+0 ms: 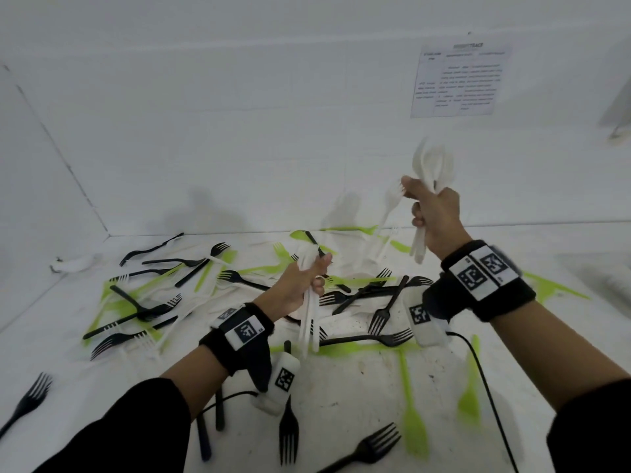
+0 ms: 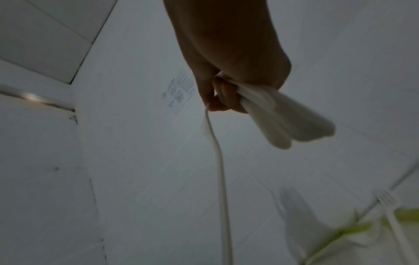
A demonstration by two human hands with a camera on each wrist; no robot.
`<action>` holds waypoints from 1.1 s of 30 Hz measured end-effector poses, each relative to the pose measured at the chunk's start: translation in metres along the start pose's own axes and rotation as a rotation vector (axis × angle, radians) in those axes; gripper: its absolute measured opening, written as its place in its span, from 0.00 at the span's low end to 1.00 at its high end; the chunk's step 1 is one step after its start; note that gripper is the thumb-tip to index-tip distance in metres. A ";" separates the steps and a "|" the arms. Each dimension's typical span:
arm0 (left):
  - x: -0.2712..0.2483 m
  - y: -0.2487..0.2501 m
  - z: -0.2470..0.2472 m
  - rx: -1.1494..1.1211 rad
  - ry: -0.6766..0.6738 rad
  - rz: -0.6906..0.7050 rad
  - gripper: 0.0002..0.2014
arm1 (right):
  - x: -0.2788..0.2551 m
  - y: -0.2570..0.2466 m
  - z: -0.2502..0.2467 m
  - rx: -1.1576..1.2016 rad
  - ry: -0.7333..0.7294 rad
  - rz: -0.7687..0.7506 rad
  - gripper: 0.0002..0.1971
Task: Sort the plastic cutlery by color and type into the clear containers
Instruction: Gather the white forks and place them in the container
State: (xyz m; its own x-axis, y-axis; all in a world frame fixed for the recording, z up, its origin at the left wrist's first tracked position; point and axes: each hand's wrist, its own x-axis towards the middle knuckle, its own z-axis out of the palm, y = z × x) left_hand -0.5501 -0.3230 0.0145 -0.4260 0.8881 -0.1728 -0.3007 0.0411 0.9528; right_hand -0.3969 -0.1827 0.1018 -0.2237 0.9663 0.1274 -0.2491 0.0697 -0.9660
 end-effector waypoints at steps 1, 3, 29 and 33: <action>0.002 0.001 0.002 -0.001 0.025 0.035 0.11 | 0.001 0.006 -0.001 -0.071 0.016 -0.013 0.07; 0.005 0.002 0.006 -0.004 0.045 0.081 0.12 | -0.004 0.025 0.001 -0.255 0.013 -0.026 0.12; 0.009 -0.001 0.016 -0.164 0.008 0.017 0.08 | -0.073 0.097 0.024 -0.281 -0.708 0.135 0.15; 0.008 -0.003 0.011 -0.166 0.006 0.021 0.13 | -0.073 0.093 0.022 -0.169 -0.675 0.311 0.17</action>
State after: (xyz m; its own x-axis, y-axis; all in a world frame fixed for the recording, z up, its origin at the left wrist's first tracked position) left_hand -0.5428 -0.3109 0.0126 -0.4384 0.8853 -0.1548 -0.4282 -0.0543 0.9021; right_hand -0.4244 -0.2518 0.0078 -0.8010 0.5905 -0.0986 0.0550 -0.0914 -0.9943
